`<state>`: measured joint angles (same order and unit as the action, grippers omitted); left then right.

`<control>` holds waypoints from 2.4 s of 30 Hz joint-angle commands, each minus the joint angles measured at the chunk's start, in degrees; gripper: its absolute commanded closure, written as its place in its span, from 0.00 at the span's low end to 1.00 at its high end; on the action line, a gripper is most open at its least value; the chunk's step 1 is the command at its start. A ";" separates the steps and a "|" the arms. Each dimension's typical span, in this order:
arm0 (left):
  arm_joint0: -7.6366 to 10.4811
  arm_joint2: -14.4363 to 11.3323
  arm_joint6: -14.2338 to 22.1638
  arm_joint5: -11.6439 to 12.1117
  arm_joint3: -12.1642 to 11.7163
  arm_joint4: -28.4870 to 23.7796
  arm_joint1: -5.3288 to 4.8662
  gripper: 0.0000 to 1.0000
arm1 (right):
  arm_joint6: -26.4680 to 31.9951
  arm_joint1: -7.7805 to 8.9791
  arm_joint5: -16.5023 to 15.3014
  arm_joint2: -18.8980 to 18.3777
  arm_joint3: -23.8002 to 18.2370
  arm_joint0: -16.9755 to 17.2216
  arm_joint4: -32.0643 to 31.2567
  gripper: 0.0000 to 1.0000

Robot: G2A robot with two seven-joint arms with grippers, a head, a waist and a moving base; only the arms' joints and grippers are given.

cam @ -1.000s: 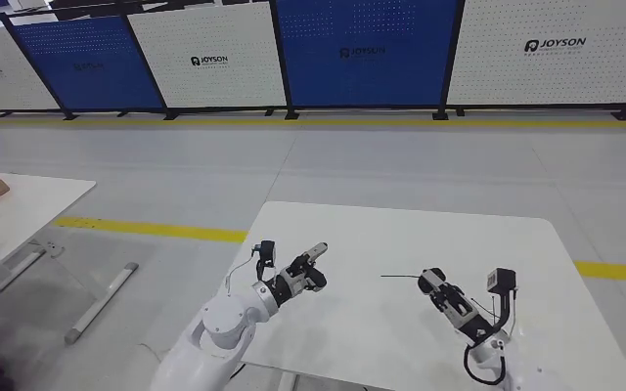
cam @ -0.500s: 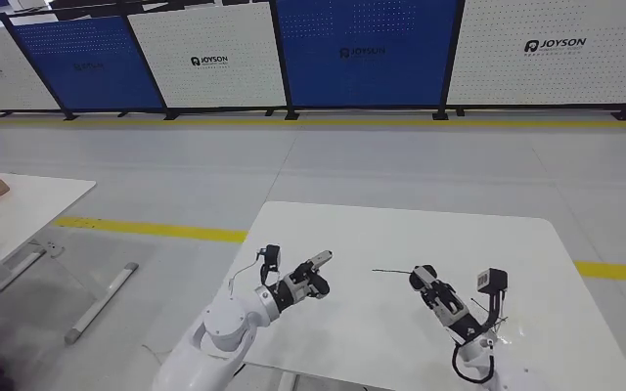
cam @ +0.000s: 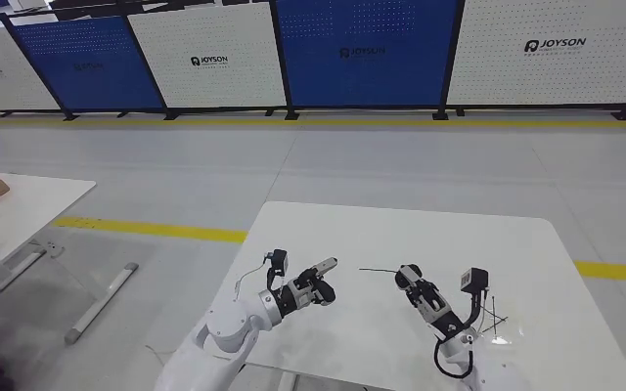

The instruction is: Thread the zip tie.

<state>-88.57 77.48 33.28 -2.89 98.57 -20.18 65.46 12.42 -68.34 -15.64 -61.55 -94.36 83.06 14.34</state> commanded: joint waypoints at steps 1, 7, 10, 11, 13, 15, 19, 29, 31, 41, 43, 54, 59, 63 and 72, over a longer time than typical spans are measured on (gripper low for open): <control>0.00 0.00 0.00 0.00 0.00 0.00 0.00 0.00 | 0.00 0.00 0.00 0.00 0.00 0.00 0.00 1.00; 0.00 0.00 0.00 0.00 0.00 0.00 0.00 0.00 | 0.00 0.00 0.00 0.00 0.00 0.00 0.00 1.00; 0.00 0.00 0.00 0.00 0.00 0.00 0.00 0.00 | -2.51 -0.33 -0.49 0.70 -0.66 0.08 -2.19 1.00; 0.00 0.00 0.00 0.00 0.00 0.00 0.00 0.00 | -3.64 -0.53 -0.64 1.35 -0.55 0.04 -3.24 1.00; 0.00 0.00 0.00 0.00 0.00 0.00 0.00 0.00 | -6.46 -0.92 -0.64 2.33 0.12 -0.38 -5.66 1.00; 0.00 0.00 0.00 0.00 0.00 0.00 0.00 0.00 | -7.85 -1.21 -0.85 3.00 0.49 -0.58 -6.53 1.00; 0.00 0.00 0.00 0.00 0.00 0.00 0.00 0.00 | -7.85 -1.21 -0.85 3.00 0.49 -0.58 -6.53 1.00; 1.22 -2.24 -1.44 -0.16 0.58 -0.15 0.29 0.00 | -7.85 -1.21 -0.85 3.00 0.49 -0.58 -6.53 1.00; 1.68 -3.30 -1.84 0.10 1.44 -0.54 0.43 0.00 | -7.85 -1.21 -0.85 3.00 0.49 -0.58 -6.53 1.00; 3.81 -6.25 -3.64 0.66 0.71 -1.48 0.95 0.00 | -7.85 -1.21 -0.85 3.00 0.49 -0.58 -6.53 1.00; 3.81 -6.25 -3.64 0.66 0.71 -1.48 0.95 0.00 | -7.85 -1.23 -0.74 3.00 0.42 -0.51 -6.48 1.00; 5.29 -10.34 -10.68 -0.05 0.15 3.12 1.56 0.00 | -5.85 -1.96 -0.27 5.01 0.16 -0.51 -7.99 1.00; 5.29 -10.34 -10.68 -0.05 0.15 3.12 1.56 0.00 | -5.85 -1.96 -0.27 5.01 0.16 -0.51 -7.99 1.00; 5.29 -10.34 -10.68 -0.05 0.15 3.12 1.56 0.00 | -5.85 -1.96 -0.27 5.01 0.16 -0.51 -7.99 1.00; 4.60 -10.25 -17.64 3.35 0.96 3.83 1.90 0.00 | -5.85 -1.96 -0.27 5.01 0.16 -0.51 -7.99 1.00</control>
<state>-83.92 67.37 15.86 0.18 99.52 -16.53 67.34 6.57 -70.30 -15.92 -56.54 -94.20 82.54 6.35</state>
